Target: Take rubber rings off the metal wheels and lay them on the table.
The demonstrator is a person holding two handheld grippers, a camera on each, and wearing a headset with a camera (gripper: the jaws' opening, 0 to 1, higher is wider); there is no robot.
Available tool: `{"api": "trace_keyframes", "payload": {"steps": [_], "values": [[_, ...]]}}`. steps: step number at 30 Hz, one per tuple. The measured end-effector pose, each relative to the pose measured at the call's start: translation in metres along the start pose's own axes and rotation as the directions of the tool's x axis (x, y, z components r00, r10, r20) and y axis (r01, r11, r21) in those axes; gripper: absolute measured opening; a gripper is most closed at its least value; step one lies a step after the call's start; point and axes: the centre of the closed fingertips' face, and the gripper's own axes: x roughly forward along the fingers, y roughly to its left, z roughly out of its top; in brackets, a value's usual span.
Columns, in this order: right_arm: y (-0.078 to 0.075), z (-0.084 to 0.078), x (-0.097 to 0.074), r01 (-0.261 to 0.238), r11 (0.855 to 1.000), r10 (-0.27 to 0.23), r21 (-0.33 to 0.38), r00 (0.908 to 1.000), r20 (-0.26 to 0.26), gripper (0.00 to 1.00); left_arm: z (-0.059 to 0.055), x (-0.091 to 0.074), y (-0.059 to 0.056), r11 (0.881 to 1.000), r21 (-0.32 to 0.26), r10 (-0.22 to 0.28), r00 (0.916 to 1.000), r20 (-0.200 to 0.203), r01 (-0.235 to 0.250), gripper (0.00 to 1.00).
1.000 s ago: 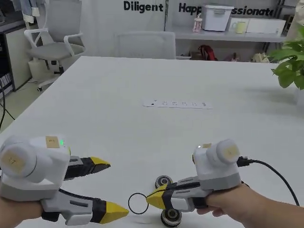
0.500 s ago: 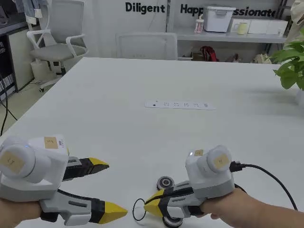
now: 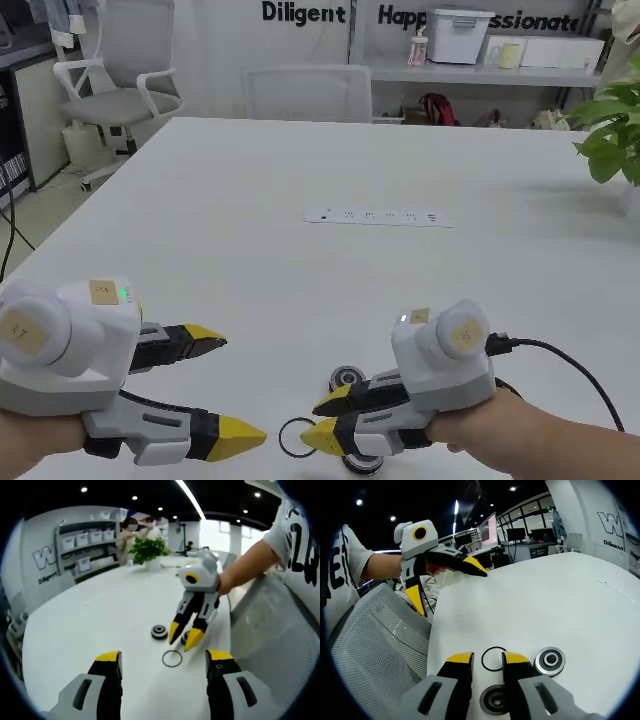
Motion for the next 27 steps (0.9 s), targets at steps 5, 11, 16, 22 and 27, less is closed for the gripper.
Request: {"api": "trace_keyframes", "payload": {"steps": [5,11,16,22,27], "values": [[0.0,0.004,-0.004,0.001,1.0,-0.001,-0.004,0.9999,0.015,0.22,0.0,0.001,0.0,1.0,0.003,-0.003,1.0,0.004,0.003,0.69],[0.0,0.011,-0.01,0.001,1.0,-0.001,0.002,0.9992,0.039,0.25,0.003,0.002,0.002,1.0,0.003,-0.002,0.9999,0.011,0.002,0.69],[0.002,0.015,-0.016,0.001,1.0,-0.001,0.004,0.9984,0.057,0.27,0.006,0.004,0.0,1.0,0.015,-0.007,0.9999,0.012,0.007,0.69],[-0.001,0.018,-0.024,0.007,1.0,-0.007,0.005,0.9974,0.072,0.28,0.01,0.007,0.0,1.0,0.017,-0.014,0.9997,0.021,0.013,0.68],[-0.004,0.022,-0.033,0.016,1.0,-0.017,0.009,0.9956,0.093,0.3,0.012,0.008,0.0,1.0,0.017,-0.016,0.9996,0.023,0.015,0.68]]}}
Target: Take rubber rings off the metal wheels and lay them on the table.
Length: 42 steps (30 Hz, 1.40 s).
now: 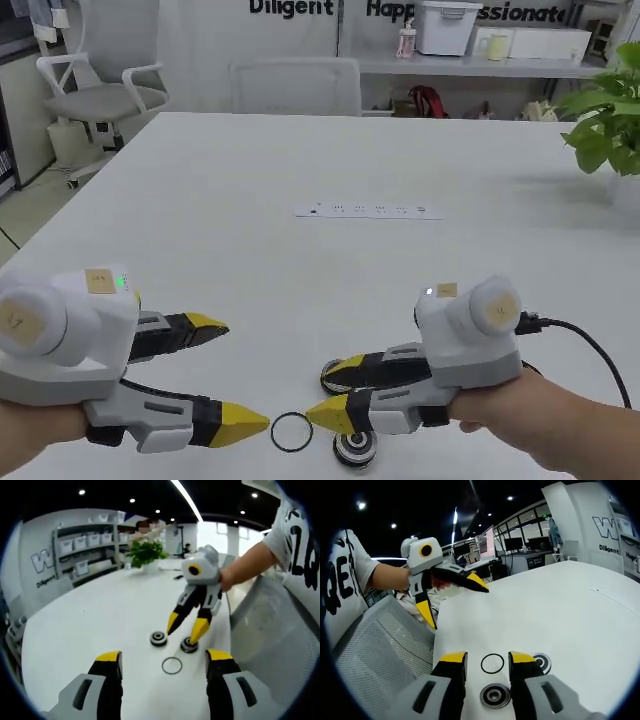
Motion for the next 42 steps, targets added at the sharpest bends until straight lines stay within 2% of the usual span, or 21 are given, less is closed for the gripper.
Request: {"api": "trace_keyframes", "payload": {"steps": [12,25,42], "values": [[-0.004,0.006,-0.021,0.024,1.0,-0.024,-0.002,0.999,0.038,0.32,0.005,0.003,-0.001,1.0,0.008,-0.007,1.0,0.006,0.007,0.68],[-0.012,0.004,-0.041,0.058,0.998,-0.058,0.002,0.9968,0.055,0.34,0.015,0.009,0.0,1.0,0.021,-0.018,0.9997,0.017,0.018,0.67],[-0.017,-0.012,-0.052,0.084,0.996,-0.083,-0.012,0.9958,0.038,0.36,0.018,0.023,-0.006,0.998,0.03,-0.048,0.9988,0.014,0.048,0.66]]}}
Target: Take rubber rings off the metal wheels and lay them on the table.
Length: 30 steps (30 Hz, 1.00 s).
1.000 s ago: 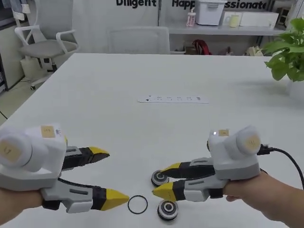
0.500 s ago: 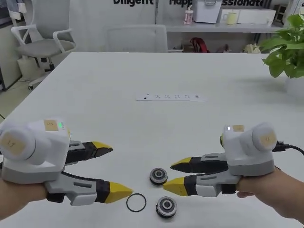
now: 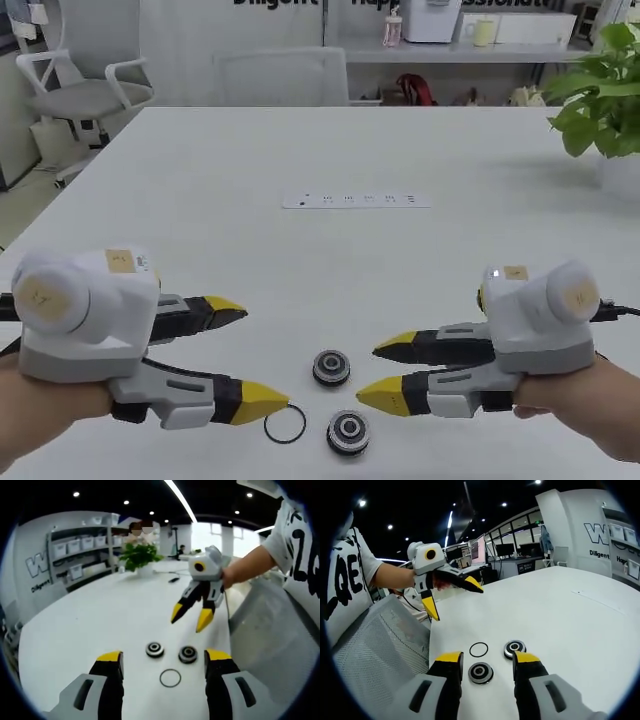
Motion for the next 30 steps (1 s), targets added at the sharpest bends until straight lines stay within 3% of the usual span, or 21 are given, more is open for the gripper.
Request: {"api": "trace_keyframes", "payload": {"steps": [15,30], "values": [[0.004,-0.021,0.002,-0.013,0.999,0.011,-0.049,0.9989,-0.046,0.36,0.0,0.013,-0.006,1.0,0.005,-0.031,0.9995,-0.007,0.031,0.65],[0.008,-0.039,0.01,-0.033,0.998,0.028,-0.057,0.9957,-0.088,0.35,-0.011,0.028,-0.017,0.997,0.004,-0.073,0.9967,-0.035,0.073,0.63]]}}
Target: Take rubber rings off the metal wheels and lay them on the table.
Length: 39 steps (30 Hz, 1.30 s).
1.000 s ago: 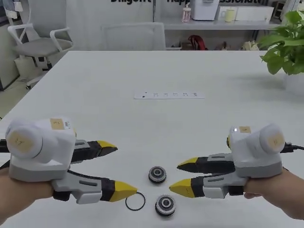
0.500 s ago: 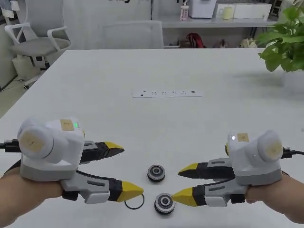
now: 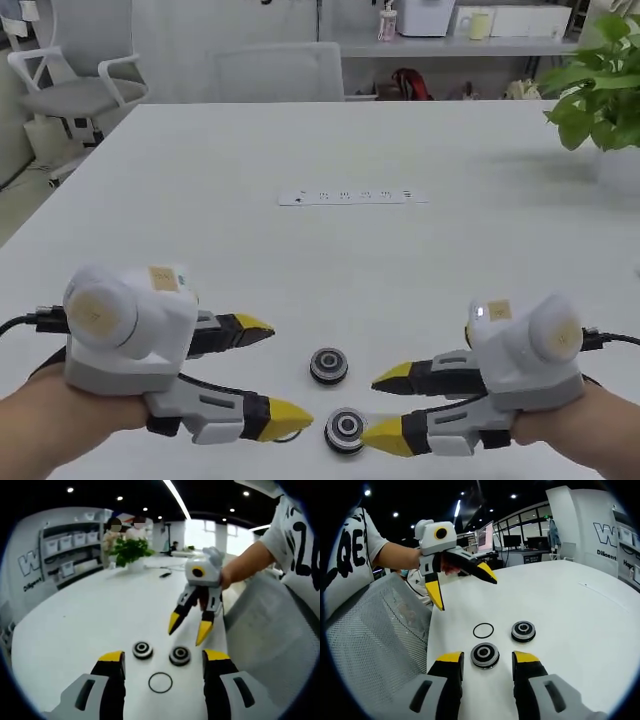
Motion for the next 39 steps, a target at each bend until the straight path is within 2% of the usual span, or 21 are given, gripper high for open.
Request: {"api": "trace_keyframes", "payload": {"steps": [29,39], "values": [[0.001,-0.016,0.009,-0.011,1.0,0.01,-0.017,0.9995,-0.031,0.29,-0.009,0.026,-0.011,0.998,-0.013,-0.055,0.998,-0.032,0.055,0.57],[0.002,-0.022,0.014,-0.019,0.999,0.018,-0.026,0.9987,-0.047,0.26,-0.016,0.035,-0.018,0.997,-0.009,-0.08,0.9953,-0.054,0.08,0.54]]}}
